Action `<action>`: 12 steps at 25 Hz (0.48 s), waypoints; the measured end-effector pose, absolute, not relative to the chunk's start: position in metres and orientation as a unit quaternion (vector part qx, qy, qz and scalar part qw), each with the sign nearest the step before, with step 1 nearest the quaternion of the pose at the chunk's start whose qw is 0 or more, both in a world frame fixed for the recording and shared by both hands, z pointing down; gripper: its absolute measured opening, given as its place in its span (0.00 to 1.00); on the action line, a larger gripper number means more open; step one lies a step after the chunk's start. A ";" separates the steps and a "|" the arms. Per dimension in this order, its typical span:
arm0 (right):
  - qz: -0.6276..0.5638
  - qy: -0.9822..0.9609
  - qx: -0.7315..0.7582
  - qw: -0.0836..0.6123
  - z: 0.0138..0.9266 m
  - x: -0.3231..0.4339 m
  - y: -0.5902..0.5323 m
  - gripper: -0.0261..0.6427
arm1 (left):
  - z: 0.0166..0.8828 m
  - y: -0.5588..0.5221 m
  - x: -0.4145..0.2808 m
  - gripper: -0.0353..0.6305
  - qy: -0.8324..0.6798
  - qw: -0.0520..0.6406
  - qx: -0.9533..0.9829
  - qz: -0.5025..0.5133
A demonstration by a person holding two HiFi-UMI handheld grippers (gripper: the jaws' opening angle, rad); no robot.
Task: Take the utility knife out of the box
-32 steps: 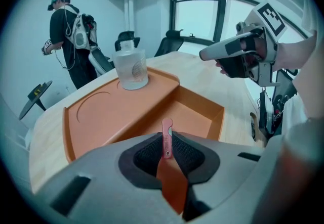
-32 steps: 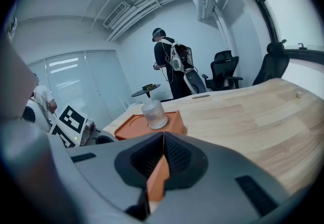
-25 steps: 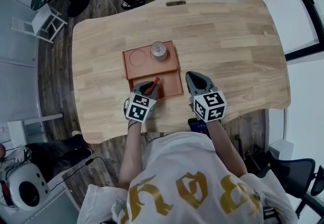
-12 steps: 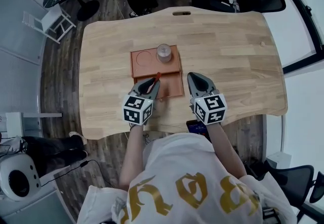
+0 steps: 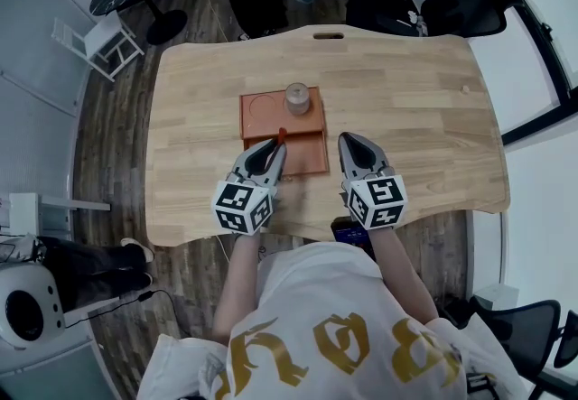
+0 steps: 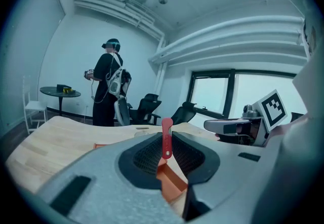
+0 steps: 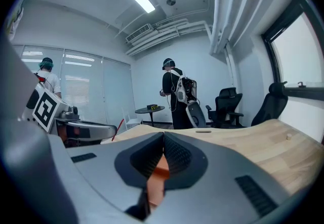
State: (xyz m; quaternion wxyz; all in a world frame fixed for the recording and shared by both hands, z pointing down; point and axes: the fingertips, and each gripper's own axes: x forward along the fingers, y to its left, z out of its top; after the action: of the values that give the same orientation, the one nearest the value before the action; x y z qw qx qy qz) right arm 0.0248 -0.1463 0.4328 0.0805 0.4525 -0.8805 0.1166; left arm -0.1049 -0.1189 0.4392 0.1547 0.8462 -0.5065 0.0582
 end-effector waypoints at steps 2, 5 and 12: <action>0.113 -0.880 0.454 0.077 0.428 0.026 -0.142 0.06 | 0.430 -0.116 -0.102 0.14 -0.508 0.139 0.848 0.057; 0.107 -0.880 0.457 0.072 0.421 0.028 -0.139 0.06 | 0.416 -0.115 -0.102 0.14 -0.518 0.106 0.847 0.054; 0.107 -0.881 0.457 0.060 0.412 0.030 -0.138 0.06 | 0.396 -0.110 -0.107 0.14 -0.536 0.074 0.840 0.033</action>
State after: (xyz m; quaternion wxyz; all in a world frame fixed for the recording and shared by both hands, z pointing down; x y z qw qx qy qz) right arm 0.0304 -0.1375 0.4124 0.0599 0.4571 -0.8809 0.1071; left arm -0.1074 -0.1104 0.3963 0.0739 0.8402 -0.5362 0.0332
